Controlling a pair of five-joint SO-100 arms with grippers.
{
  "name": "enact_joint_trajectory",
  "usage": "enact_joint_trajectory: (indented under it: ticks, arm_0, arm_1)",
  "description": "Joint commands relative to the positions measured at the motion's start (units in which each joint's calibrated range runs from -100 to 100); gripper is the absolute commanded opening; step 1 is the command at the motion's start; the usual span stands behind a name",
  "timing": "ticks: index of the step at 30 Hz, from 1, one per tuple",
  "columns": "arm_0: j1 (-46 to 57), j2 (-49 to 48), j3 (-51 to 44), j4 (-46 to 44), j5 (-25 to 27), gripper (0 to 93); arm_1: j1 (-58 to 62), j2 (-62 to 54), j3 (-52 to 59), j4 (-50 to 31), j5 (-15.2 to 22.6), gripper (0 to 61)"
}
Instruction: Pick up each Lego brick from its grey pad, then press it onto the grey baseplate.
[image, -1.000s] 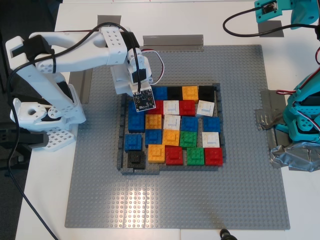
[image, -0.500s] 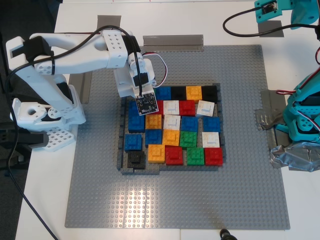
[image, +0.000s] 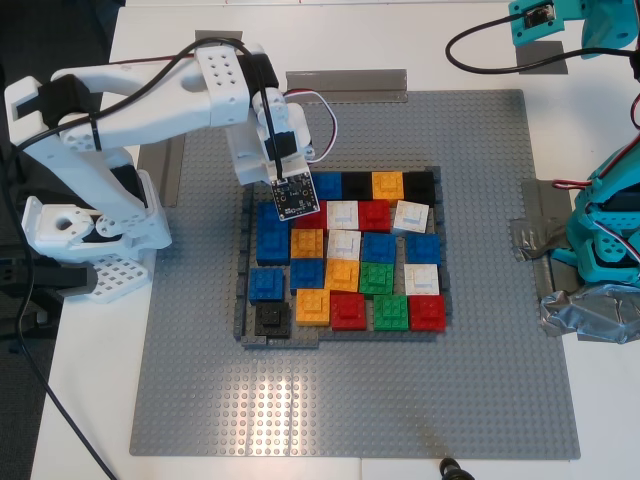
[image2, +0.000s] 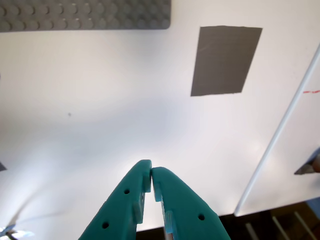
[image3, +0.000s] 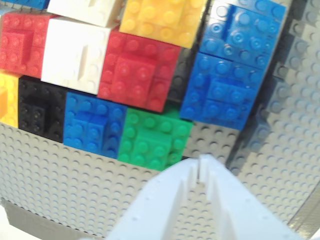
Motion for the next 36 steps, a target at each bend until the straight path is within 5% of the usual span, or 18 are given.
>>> enact_joint_trajectory:
  ticks: [1,12,24,36]
  arm_0:
    - [-0.11,-2.63,-3.02,0.39,0.04,0.0]
    - [-0.11,-2.63,-3.02,0.39,0.04,0.0]
    - [-0.11,-2.63,-3.02,0.39,-0.01,0.0]
    - [-0.11,-2.63,-3.02,0.39,-0.06,0.0]
  arm_1:
    - [-0.33,-4.8,-4.96,7.87,1.03,0.2]
    - [5.18,-9.69,1.63,13.89,3.23,0.2]
    - [10.12,-12.61,14.72,3.72,5.86,0.2]
    - [7.36,-7.54,14.45,-3.69,5.38,0.2]
